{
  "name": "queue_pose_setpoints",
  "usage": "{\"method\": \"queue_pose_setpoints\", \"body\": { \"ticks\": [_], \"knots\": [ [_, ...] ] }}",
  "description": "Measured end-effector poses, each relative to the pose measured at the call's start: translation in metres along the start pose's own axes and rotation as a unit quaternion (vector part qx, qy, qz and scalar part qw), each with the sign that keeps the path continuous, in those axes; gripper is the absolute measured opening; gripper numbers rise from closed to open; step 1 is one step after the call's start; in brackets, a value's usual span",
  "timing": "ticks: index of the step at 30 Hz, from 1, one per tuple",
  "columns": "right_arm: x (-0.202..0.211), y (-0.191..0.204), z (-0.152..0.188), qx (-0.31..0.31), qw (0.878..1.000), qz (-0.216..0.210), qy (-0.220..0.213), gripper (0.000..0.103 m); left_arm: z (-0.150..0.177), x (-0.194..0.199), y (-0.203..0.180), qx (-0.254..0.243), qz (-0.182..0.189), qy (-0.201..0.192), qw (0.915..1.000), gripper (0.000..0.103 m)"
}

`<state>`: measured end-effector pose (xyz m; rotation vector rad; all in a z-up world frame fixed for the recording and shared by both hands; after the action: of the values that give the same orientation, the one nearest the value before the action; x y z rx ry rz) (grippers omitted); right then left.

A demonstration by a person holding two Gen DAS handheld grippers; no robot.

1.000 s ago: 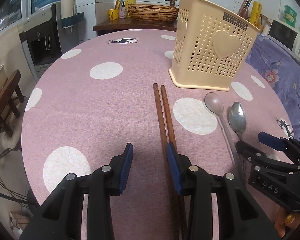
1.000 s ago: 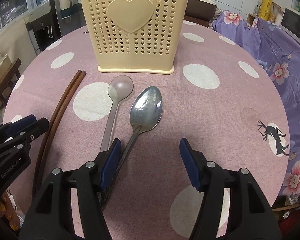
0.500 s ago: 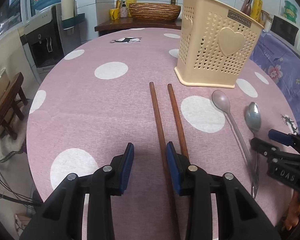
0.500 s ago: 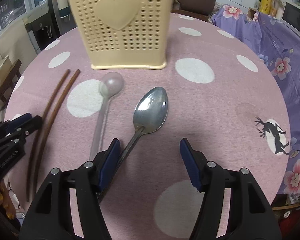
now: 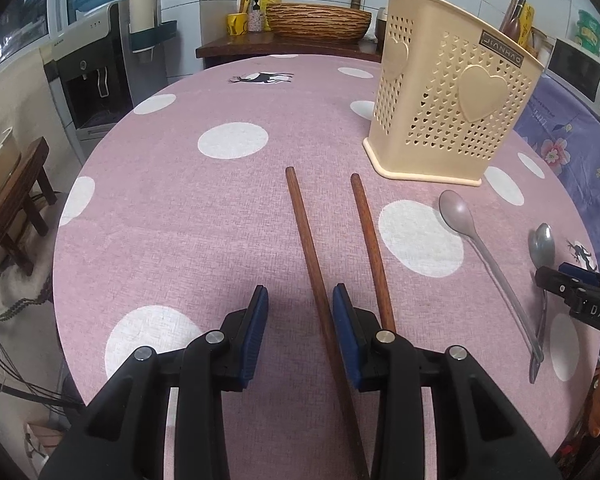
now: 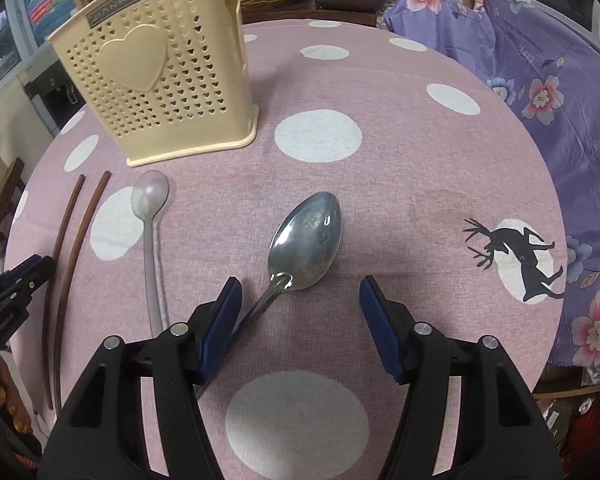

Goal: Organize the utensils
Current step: 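Move the left tool to a brown chopstick while the right tool moves to the steel spoon, then close the left tool on the chopstick while the right tool grasps the steel spoon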

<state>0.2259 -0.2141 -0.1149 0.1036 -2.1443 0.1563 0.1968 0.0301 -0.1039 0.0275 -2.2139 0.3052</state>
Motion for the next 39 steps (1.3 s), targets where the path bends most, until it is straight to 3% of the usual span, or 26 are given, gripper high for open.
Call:
{"method": "queue_pose_setpoints", "body": {
  "ticks": [6,12,26,30,32,37,39],
  "knots": [
    [-0.012,0.008,-0.016,0.003,1.000,0.018,0.000,0.063,-0.006,-0.003,0.002,0.001,0.000,-0.001,1.0000,0.034],
    [-0.023,0.027,-0.037,0.038,0.999,0.000,-0.011,0.058,-0.007,-0.004,0.004,0.006,0.004,0.000,1.0000,0.034],
    [-0.017,0.029,-0.030,0.013,1.000,0.015,0.000,0.057,-0.031,-0.025,-0.007,-0.004,-0.008,0.004,1.0000,0.034],
    [-0.017,0.028,-0.032,0.001,1.000,0.026,-0.007,0.048,-0.045,-0.038,-0.014,-0.013,-0.023,0.004,0.9996,0.034],
    [-0.017,0.027,-0.034,0.000,1.000,0.028,-0.008,0.038,-0.048,-0.042,-0.018,-0.018,-0.029,0.004,0.9994,0.031],
    [-0.020,0.024,-0.038,0.005,1.000,0.021,-0.010,0.037,-0.053,-0.047,-0.023,-0.023,-0.043,-0.002,0.9988,0.013],
    [-0.020,0.023,-0.038,0.005,1.000,0.013,-0.014,0.037,-0.054,-0.047,-0.022,-0.020,-0.046,-0.005,0.9987,0.010]
  ]
}}
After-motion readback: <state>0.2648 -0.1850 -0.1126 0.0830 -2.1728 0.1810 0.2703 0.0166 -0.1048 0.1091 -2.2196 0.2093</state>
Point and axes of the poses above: each gripper's, at about its wrist camera, not at the fingertips, and x roughly against the way its jaws point, y to its left, z to its underside, the point moved 5 cm from there along -x, roughly the way its jaws point, and after that the axes turned 14 degrees about x, right-handed, at the moved point
